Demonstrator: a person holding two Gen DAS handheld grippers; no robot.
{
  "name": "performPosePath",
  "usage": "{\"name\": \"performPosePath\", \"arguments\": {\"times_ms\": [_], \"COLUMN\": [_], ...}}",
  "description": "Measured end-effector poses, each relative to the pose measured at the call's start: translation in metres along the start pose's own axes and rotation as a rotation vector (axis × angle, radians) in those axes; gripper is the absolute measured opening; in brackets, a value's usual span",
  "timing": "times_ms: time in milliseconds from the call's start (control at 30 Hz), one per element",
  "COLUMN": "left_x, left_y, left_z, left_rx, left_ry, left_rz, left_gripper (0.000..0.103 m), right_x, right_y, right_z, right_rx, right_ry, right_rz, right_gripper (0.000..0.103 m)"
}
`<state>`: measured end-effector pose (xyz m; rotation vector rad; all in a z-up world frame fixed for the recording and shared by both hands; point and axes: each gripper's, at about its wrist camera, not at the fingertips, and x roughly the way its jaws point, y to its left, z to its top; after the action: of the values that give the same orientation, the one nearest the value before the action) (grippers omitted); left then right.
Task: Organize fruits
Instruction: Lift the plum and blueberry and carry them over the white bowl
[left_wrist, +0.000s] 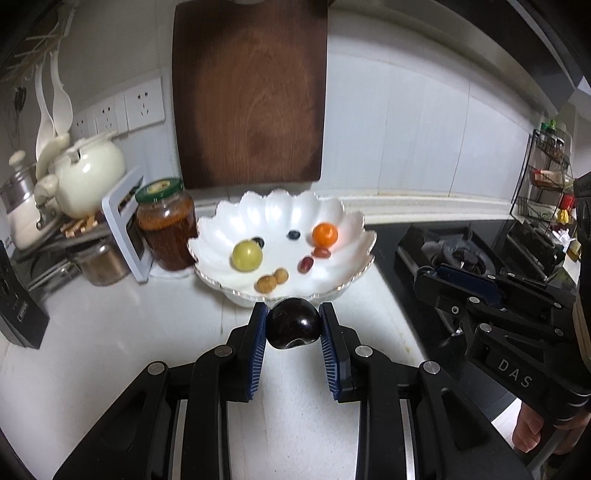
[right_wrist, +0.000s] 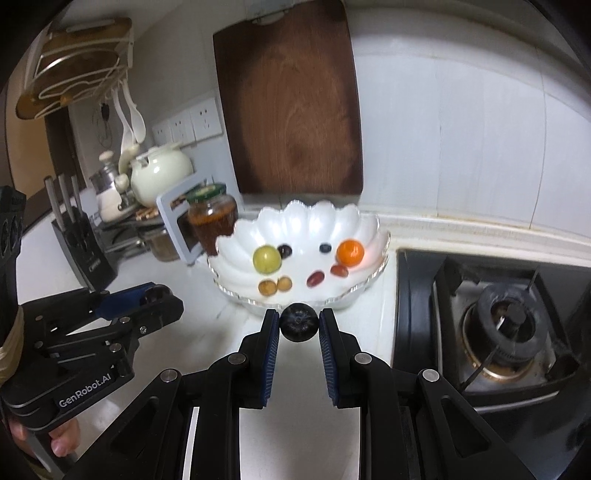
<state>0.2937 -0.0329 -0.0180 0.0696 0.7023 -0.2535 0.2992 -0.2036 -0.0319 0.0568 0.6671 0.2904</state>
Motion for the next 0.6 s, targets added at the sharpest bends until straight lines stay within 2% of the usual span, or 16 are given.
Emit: {"name": "performPosePath", "arguments": {"times_ms": [267, 600], "left_x": [-0.008, 0.004], "left_y": [0.002, 0.008], "left_z": [0.02, 0.046], "left_rx": [-0.001, -0.012], "left_ry": [-0.057, -0.078], "left_rz": [0.007, -0.002], "left_gripper": [0.029, 0.029], "right_x": [-0.006, 0.003], "right_y": [0.0, -0.002], "right_z": [0.019, 0.043], "right_rx": [-0.001, -0.003], "right_ry": [-0.057, -0.091], "right_rz": [0.002, -0.009], "right_gripper": [0.024, 0.024]}}
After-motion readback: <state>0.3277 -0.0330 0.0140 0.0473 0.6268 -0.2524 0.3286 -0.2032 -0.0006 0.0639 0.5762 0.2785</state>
